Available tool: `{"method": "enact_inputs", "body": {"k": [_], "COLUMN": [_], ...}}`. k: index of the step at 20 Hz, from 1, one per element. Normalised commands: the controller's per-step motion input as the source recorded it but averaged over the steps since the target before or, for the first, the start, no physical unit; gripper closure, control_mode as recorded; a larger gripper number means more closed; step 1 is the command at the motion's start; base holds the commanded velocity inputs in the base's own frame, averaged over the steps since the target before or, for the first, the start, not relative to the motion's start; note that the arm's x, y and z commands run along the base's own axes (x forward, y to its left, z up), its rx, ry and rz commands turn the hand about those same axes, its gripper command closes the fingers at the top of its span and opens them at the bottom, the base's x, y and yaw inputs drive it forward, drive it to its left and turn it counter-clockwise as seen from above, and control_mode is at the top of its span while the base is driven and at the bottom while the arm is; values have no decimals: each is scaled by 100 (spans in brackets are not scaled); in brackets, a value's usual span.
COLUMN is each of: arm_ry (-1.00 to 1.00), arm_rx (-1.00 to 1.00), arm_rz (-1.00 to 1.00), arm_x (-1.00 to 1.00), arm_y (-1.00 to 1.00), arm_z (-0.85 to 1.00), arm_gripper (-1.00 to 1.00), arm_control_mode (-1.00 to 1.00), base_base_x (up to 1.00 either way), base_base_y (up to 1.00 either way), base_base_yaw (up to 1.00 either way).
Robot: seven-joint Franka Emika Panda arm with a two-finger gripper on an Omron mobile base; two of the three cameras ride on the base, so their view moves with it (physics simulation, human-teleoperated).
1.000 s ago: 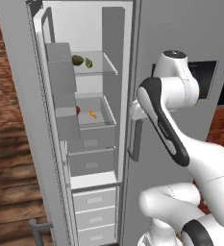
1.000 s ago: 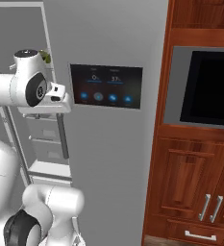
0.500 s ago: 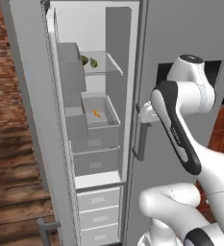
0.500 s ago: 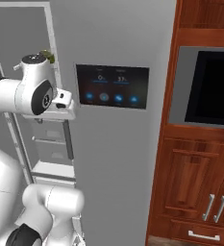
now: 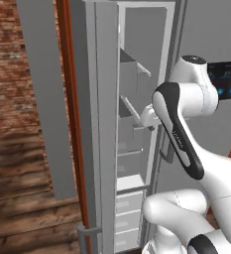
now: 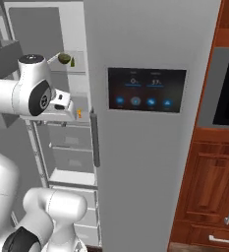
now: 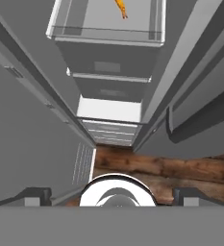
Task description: Take the shrimp and bell pepper from the second highest rack and move them to the highest rack where the kiwi and lemon wedge are located, to maximize freezer space. Close the freezer door after rearranging.
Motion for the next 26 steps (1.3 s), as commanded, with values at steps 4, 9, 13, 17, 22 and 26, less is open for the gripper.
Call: {"method": "enact_inputs", "body": {"k": [4, 9, 13, 17, 22, 26], "arm_ry": [0, 0, -1, -15, -19, -11], "arm_rx": [0, 0, 0, 1, 2, 5], "arm_rz": [0, 0, 0, 0, 1, 0], "arm_x": [0, 0, 1, 0, 8, 38], "arm_y": [0, 0, 3, 4, 20, 7], "arm_z": [0, 0, 0, -1, -17, -32], "arm_gripper": [-100, -100, -100, -100, -100, -100], "arm_control_mode": [100, 100, -100, -100, -100, -100], "base_base_x": [42, 72, 0, 0, 0, 0], "base_base_y": [-21, 0, 0, 0, 0, 0], "base_base_yaw": [-11, -5, 0, 0, 0, 0]}}
